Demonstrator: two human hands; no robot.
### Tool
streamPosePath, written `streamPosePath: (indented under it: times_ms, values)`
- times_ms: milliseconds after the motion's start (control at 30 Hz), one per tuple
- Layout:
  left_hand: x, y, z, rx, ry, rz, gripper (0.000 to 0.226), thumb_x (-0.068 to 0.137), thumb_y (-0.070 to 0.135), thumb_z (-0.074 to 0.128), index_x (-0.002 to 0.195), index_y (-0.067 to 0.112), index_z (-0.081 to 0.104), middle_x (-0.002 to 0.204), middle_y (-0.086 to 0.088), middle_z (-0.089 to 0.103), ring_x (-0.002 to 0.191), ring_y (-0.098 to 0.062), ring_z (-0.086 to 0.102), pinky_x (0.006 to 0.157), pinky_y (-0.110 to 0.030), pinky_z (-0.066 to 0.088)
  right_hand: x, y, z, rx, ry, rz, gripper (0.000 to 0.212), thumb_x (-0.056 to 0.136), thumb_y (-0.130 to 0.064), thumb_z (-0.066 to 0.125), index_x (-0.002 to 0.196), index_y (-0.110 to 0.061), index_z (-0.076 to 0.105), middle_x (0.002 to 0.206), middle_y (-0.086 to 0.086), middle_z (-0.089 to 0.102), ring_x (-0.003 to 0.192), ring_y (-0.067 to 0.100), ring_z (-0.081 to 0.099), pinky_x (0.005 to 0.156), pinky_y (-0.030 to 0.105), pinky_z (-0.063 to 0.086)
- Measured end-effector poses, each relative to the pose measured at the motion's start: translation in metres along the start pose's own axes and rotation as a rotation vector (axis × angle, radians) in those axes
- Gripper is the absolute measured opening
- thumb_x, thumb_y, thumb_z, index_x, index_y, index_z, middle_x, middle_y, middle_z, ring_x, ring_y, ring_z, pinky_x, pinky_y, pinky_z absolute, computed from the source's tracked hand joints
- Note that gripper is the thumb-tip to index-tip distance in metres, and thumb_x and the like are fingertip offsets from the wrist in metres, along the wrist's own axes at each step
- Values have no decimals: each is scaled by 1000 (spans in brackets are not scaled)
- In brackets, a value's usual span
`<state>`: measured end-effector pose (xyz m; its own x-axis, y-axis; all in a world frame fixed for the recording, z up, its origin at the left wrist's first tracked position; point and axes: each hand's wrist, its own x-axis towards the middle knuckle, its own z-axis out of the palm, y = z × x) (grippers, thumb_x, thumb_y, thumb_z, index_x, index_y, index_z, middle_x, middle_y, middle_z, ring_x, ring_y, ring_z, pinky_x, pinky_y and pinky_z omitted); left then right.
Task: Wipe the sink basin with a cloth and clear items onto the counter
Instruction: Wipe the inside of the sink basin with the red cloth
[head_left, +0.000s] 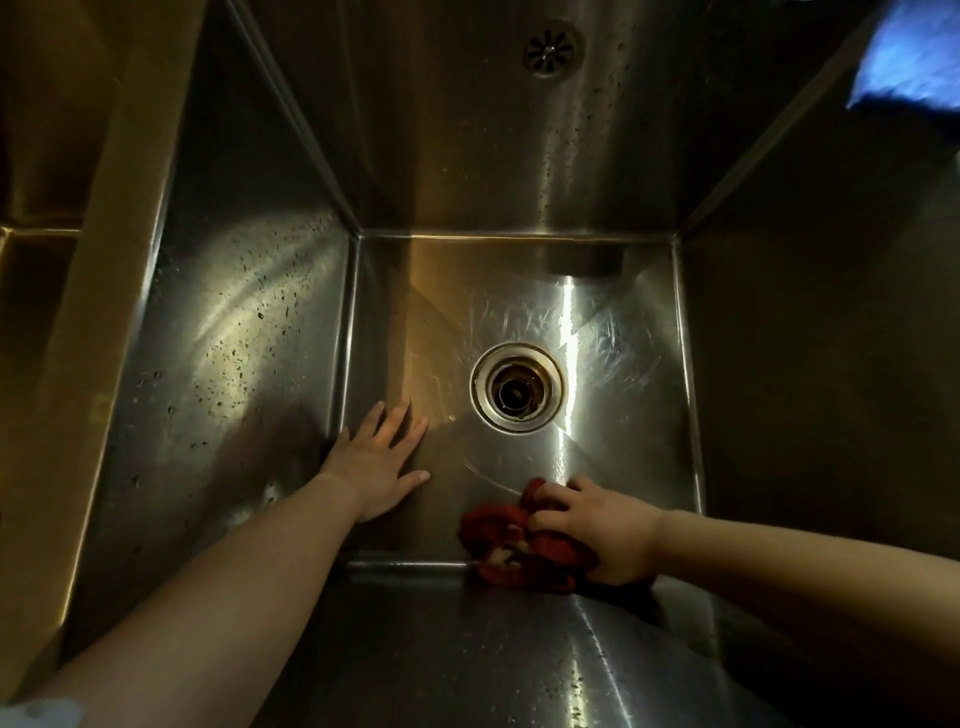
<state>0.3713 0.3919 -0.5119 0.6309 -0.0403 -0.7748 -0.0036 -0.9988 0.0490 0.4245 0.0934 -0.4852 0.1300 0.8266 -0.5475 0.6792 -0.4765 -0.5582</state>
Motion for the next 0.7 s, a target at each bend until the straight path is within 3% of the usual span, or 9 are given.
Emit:
streamPosePath:
  times_ms: [100, 200, 433, 567, 700]
  values:
    - [-1, 1, 0, 3, -11, -1, 72, 91, 65, 23, 145, 38, -15, 151, 4, -33, 141, -25, -22, 114, -55, 7, -4, -5, -1, 42, 23, 1, 58, 79, -40, 65, 130, -33, 40, 136, 1, 32, 106, 27, 42, 93, 34, 40]
    - [-1, 1, 0, 11, -12, 0, 71, 92, 64, 22, 146, 37, -16, 151, 5, -34, 141, -25, -23, 114, -55, 8, 15, -28, -10, 93, 43, -70, 56, 78, -33, 66, 129, -30, 42, 133, 2, 34, 107, 29, 44, 95, 42, 40]
    - [-3, 2, -2, 5, 7, -7, 68, 93, 62, 21, 147, 38, -11, 153, 5, -30, 143, -24, -19, 114, -54, 11, 47, -60, -18, 147, 51, -143, 56, 77, -29, 69, 127, -24, 45, 130, 6, 37, 102, 33, 46, 95, 44, 39]
    - [-4, 2, -2, 7, 6, -1, 69, 93, 62, 22, 147, 37, -13, 152, 5, -31, 142, -24, -20, 114, -53, 11, 9, -27, -12, 53, -44, -90, 58, 78, -32, 66, 128, -34, 38, 136, 1, 29, 111, 30, 37, 92, 46, 42]
    - [-3, 3, -2, 31, -5, -3, 70, 93, 62, 23, 146, 37, -15, 152, 4, -33, 142, -25, -21, 114, -53, 12, -38, 24, -14, -144, -314, 75, 64, 77, -27, 65, 127, -46, 30, 146, -2, 13, 131, 36, 18, 98, 63, 30]
